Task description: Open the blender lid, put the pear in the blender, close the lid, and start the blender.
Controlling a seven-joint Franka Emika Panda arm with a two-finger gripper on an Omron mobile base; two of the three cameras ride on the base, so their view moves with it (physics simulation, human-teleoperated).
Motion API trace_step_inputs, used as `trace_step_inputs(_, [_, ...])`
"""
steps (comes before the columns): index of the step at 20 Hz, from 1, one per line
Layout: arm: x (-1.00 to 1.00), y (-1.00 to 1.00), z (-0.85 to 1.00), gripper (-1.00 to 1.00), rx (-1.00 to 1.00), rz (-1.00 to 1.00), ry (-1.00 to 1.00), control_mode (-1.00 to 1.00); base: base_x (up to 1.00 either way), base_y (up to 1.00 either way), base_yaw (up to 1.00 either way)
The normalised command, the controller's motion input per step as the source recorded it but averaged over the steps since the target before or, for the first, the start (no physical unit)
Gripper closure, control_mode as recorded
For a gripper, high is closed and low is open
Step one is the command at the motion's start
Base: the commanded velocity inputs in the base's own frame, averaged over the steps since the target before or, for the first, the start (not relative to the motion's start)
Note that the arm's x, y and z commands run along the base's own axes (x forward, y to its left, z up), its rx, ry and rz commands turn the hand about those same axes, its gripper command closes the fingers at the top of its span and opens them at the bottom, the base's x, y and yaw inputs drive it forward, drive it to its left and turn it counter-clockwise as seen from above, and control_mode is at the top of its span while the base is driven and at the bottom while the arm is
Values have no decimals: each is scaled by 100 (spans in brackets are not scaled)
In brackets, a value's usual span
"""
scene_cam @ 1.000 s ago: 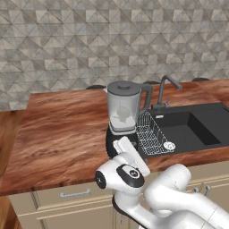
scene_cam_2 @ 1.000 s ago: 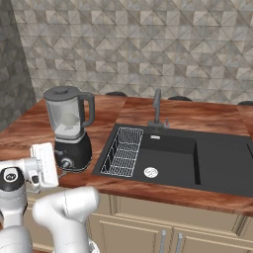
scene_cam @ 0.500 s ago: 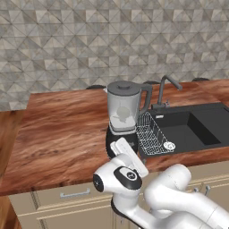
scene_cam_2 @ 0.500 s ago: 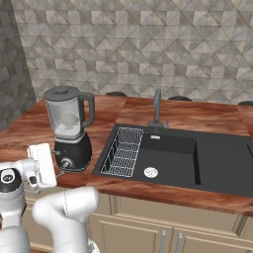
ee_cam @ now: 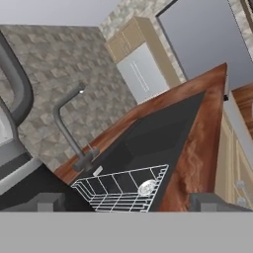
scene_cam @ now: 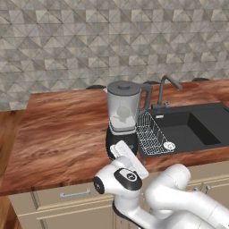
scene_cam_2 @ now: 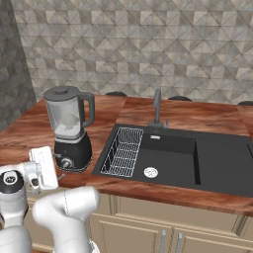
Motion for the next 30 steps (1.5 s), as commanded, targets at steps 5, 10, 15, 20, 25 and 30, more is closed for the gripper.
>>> trace_step_inputs(5, [9, 0, -2, -100, 0, 0, -1, -100, 0, 0, 0])
trace_step_inputs(10, [9, 0, 0, -100, 0, 0, -2, -100, 0, 0, 0])
trace_step_inputs(15, [9, 3, 0, -100, 0, 0, 0, -100, 0, 0, 0])
trace_step_inputs(20, [14, 9, -2, -100, 0, 0, 0, -100, 0, 0, 0])
trace_step_inputs(25, [16, 1, -3, -100, 0, 0, 0, -100, 0, 0, 0])
trace_step_inputs(30, [14, 0, -11, -100, 0, 0, 0, -100, 0, 0, 0])
